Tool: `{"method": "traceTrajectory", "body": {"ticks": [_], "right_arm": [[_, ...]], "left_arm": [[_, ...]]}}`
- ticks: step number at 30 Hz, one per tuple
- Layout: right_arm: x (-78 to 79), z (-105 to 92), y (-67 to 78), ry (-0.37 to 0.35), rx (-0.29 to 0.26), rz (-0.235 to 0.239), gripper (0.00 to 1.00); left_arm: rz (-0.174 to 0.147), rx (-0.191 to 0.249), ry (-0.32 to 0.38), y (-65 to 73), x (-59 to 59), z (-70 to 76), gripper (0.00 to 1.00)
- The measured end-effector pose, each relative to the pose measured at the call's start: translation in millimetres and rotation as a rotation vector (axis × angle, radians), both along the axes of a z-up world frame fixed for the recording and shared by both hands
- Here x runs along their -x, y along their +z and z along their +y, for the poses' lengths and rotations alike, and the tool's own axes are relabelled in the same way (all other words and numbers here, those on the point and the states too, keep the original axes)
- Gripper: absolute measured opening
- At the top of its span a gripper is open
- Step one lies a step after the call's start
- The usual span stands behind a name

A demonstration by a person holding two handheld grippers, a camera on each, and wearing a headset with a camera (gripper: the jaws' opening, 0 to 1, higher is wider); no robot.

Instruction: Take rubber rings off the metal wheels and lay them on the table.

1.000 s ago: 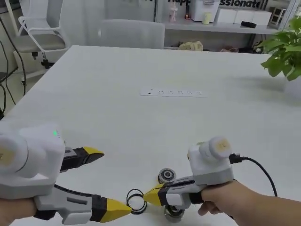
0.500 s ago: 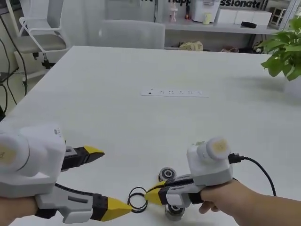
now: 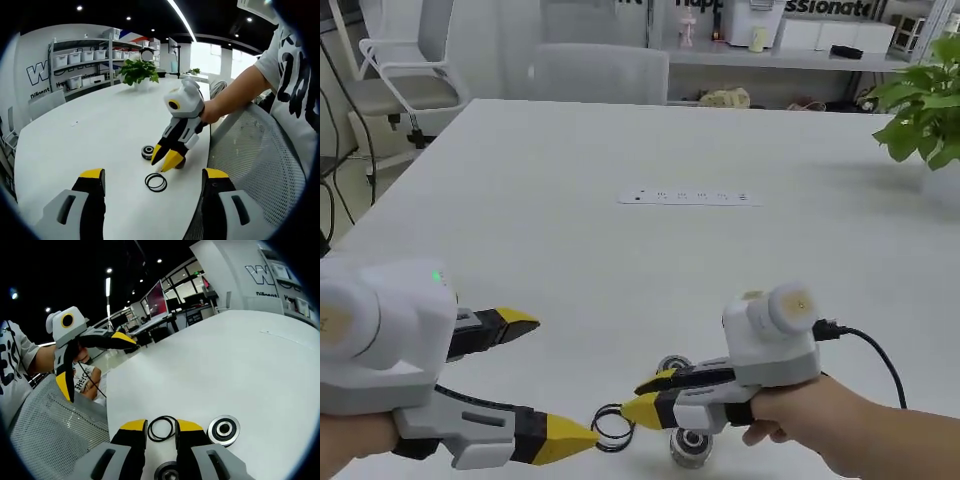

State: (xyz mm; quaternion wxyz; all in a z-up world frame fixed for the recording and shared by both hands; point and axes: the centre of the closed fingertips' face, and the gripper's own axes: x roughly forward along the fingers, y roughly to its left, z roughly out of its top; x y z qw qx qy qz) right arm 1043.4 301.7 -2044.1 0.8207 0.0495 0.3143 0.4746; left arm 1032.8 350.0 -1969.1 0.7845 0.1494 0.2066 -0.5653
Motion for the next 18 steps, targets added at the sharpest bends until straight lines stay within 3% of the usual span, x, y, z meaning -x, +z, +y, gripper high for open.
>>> {"method": "traceTrajectory", "body": {"ticks": [18], "right_arm": [[-6.6,-12.3,29.1,-0.046,-0.075,-0.043,0.27]], "left_arm": [[0.005,0.011,-0.006,6.9,-3.4,-9.6,0.76]]}}
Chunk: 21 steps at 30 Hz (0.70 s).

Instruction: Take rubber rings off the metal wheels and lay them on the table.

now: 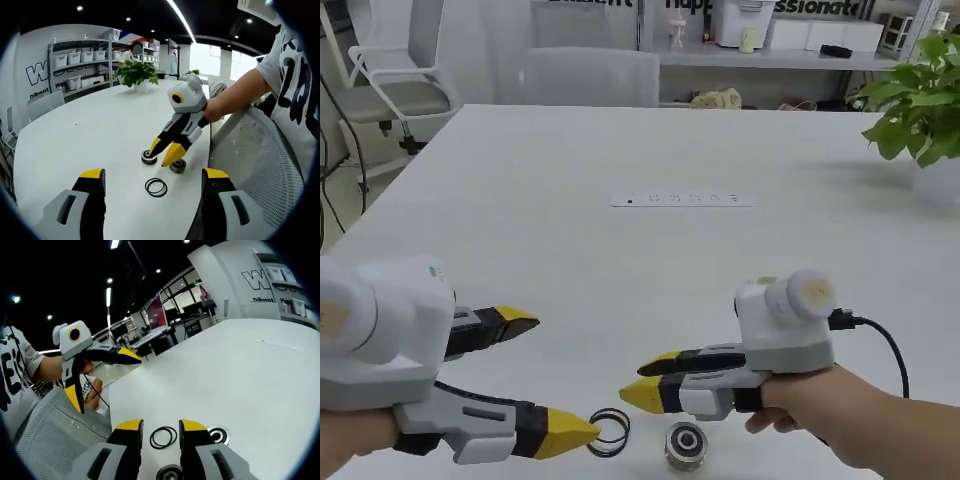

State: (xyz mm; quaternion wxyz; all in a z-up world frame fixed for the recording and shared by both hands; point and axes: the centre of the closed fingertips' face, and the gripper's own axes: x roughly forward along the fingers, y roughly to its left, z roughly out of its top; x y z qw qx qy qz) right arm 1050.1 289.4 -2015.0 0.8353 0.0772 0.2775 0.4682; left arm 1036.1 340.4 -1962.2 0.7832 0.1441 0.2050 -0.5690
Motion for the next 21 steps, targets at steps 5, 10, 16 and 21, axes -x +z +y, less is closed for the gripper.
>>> {"method": "traceTrajectory", "body": {"ticks": [5,10,16,21], "right_arm": [[-2.7,-5.4,8.1,-0.016,-0.015,-0.015,0.27],[-6.5,-12.4,17.3,-0.033,-0.031,-0.032,0.29],[-11.0,-23.1,27.3,-0.06,-0.046,-0.055,0.29],[-15.6,-33.6,35.7,-0.083,-0.053,-0.077,0.3]], "left_arm": [[0.001,0.005,-0.001,1.6,-0.7,-2.3,0.76],[-0.002,0.008,0.001,4.0,-3.2,-2.9,0.76],[-0.006,0.016,0.008,7.4,-8.1,-2.8,0.76],[-0.013,0.018,0.007,10.9,-11.3,-4.6,0.76]]}}
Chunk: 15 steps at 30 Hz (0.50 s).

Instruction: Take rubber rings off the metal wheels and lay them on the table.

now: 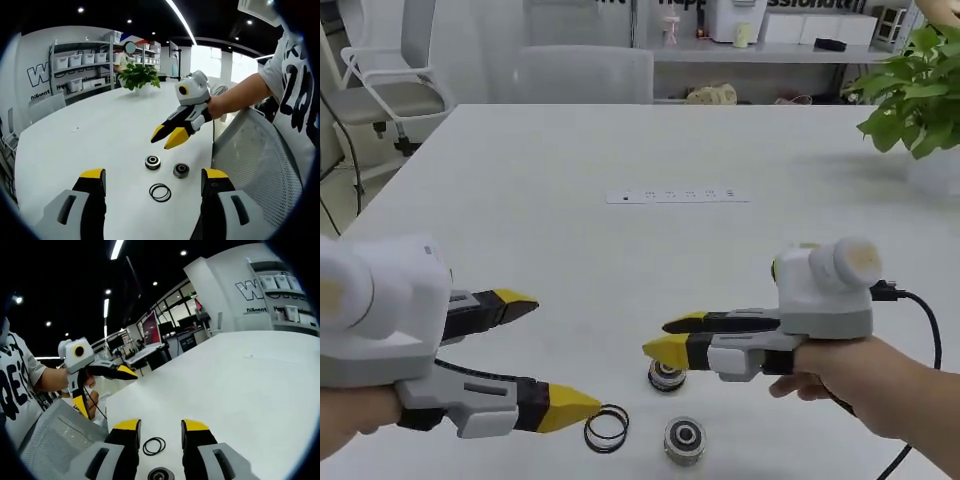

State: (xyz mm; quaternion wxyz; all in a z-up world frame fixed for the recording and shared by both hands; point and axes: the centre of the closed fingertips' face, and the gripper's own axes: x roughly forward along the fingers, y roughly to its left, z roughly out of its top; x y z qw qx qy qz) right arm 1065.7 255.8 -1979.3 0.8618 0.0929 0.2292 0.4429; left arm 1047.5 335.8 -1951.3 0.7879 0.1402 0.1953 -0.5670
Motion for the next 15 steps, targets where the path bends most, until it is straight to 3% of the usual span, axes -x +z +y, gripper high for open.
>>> {"method": "traceTrajectory", "body": {"ticks": [15], "right_arm": [[-11.8,-37.3,6.2,-0.076,0.012,-0.029,0.3]], "left_arm": [[-0.012,0.012,-0.002,7.6,-14.5,-13.3,0.74]]}}
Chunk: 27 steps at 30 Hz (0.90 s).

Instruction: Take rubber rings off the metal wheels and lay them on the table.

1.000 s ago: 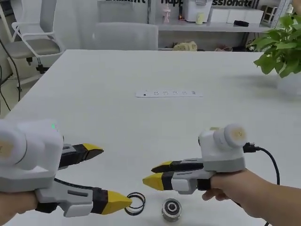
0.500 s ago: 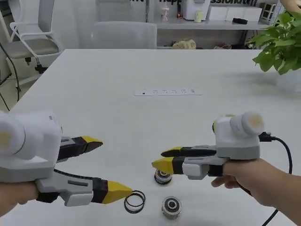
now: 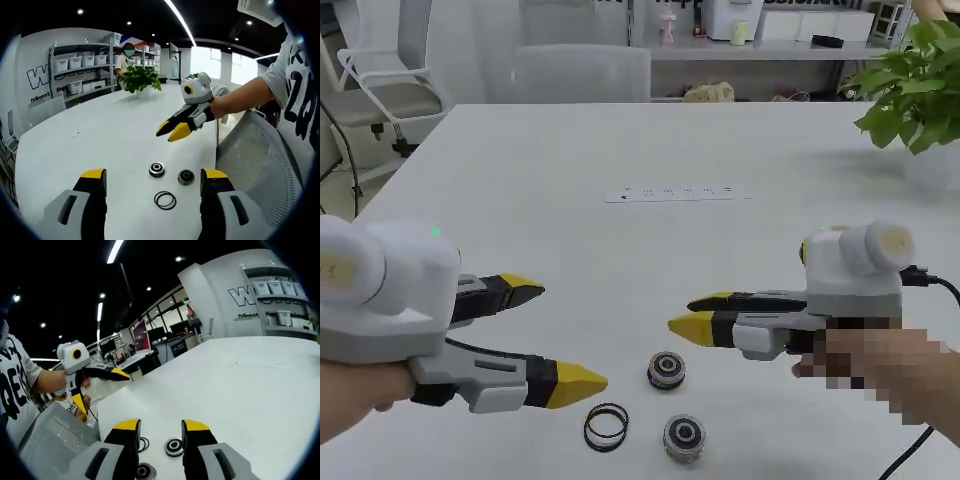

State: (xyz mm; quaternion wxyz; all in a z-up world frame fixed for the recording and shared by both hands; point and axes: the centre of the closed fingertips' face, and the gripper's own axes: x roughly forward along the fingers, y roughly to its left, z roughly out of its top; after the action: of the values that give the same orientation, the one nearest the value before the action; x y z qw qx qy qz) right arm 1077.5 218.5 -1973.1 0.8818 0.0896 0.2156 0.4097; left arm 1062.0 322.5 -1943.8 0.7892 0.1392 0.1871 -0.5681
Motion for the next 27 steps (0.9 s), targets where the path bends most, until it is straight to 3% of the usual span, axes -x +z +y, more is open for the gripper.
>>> {"method": "traceTrajectory", "body": {"ticks": [11,27], "right_arm": [[-2.9,-17.0,-4.6,-0.026,0.024,-0.004,0.31],[-4.2,-28.5,-15.7,-0.032,0.059,-0.004,0.32]], "left_arm": [[0.008,0.018,0.0,4.7,-11.8,-11.5,0.73],[0.028,0.007,-0.024,-5.5,-19.6,-31.2,0.71]]}}
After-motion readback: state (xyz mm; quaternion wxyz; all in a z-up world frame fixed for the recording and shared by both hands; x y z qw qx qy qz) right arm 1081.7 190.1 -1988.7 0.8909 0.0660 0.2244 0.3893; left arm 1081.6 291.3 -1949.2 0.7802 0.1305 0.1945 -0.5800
